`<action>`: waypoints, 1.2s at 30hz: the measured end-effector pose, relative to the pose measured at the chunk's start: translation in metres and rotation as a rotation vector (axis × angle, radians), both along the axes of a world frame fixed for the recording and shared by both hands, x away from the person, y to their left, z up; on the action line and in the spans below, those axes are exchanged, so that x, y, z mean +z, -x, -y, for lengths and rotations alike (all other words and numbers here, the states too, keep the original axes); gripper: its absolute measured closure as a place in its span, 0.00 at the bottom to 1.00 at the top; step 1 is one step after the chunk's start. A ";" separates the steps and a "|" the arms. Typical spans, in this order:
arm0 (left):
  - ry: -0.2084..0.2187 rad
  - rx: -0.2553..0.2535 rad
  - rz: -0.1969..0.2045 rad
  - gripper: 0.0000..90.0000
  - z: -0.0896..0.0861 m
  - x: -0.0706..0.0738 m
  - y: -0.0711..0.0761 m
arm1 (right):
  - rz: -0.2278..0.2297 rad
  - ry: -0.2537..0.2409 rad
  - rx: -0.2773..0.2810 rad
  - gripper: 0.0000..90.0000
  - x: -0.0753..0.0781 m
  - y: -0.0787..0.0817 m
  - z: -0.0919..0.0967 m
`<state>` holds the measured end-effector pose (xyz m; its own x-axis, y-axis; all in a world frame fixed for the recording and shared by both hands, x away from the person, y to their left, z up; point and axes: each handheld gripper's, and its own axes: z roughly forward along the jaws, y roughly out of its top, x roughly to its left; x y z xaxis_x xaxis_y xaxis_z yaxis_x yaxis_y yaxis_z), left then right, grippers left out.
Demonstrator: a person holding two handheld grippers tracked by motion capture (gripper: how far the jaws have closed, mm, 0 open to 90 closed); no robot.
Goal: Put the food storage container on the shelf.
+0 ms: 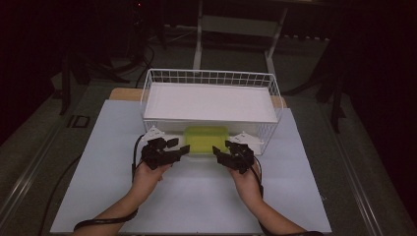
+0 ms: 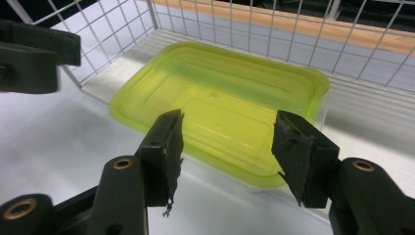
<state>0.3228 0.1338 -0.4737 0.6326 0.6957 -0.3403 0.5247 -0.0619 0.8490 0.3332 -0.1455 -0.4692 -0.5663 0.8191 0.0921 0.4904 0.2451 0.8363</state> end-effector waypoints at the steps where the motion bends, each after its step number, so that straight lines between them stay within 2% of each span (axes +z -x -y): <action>1: 0.015 -0.027 0.007 0.36 -0.002 0.001 0.002 | -0.004 -0.003 -0.001 0.51 0.000 0.002 0.000; 2: 0.023 -0.041 0.009 0.32 -0.003 0.001 0.004 | -0.006 -0.003 -0.006 0.53 -0.001 0.003 0.000; 3: 0.035 -0.053 0.001 0.32 -0.005 0.002 0.006 | -0.004 -0.004 -0.012 0.54 -0.001 0.005 0.000; 5: 0.063 -0.065 0.027 0.30 -0.009 0.002 0.011 | -0.003 0.006 -0.014 0.55 -0.003 0.008 -0.001; 8: 0.041 -0.096 0.075 0.15 -0.011 0.004 0.018 | -0.005 0.025 -0.010 0.56 -0.005 0.012 -0.003; 10: 0.035 -0.098 0.071 0.13 -0.013 0.004 0.022 | -0.009 0.031 -0.007 0.58 -0.006 0.014 -0.005; 11: 0.029 -0.094 0.067 0.04 -0.014 0.004 0.024 | -0.010 0.036 -0.008 0.60 -0.007 0.014 -0.006; 12: 0.018 -0.090 0.071 0.00 -0.016 0.004 0.027 | -0.013 0.039 -0.008 0.61 -0.007 0.015 -0.007; 15: 0.002 -0.084 0.101 0.00 -0.020 0.001 0.035 | -0.022 0.047 -0.010 0.69 -0.009 0.017 -0.010; 16: 0.009 -0.082 0.100 0.00 -0.022 -0.001 0.038 | -0.022 0.059 -0.007 0.71 -0.010 0.018 -0.011; 19: -0.015 -0.068 0.098 0.00 -0.027 -0.009 0.044 | -0.041 0.073 0.011 0.79 -0.013 0.020 -0.015; 20: -0.015 -0.068 0.098 0.00 -0.027 -0.009 0.044 | -0.041 0.073 0.011 0.79 -0.013 0.020 -0.015; 21: -0.039 -0.056 0.115 0.00 -0.029 -0.012 0.048 | -0.042 0.087 0.021 0.90 -0.017 0.020 -0.018; 22: -0.043 -0.052 0.119 0.00 -0.030 -0.013 0.049 | -0.042 0.087 0.021 0.90 -0.017 0.020 -0.018; 23: -0.050 -0.051 0.120 0.00 -0.031 -0.015 0.051 | -0.040 0.088 0.023 0.97 -0.019 0.020 -0.019; 25: -0.047 -0.055 0.132 0.00 -0.033 -0.018 0.057 | -0.043 0.087 0.023 0.98 -0.020 0.019 -0.019; 29: -0.066 -0.040 0.168 0.00 -0.034 -0.020 0.063 | -0.049 0.089 0.026 1.00 -0.026 0.016 -0.021; 36: -0.059 -0.037 0.164 0.00 -0.035 -0.023 0.062 | -0.059 0.108 0.028 1.00 -0.037 0.008 -0.029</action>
<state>0.2606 0.1689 -0.4971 0.7019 0.6865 -0.1896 0.3759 -0.1310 0.9174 0.3254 -0.1168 -0.5064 -0.5856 0.8097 0.0383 0.5299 0.3467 0.7740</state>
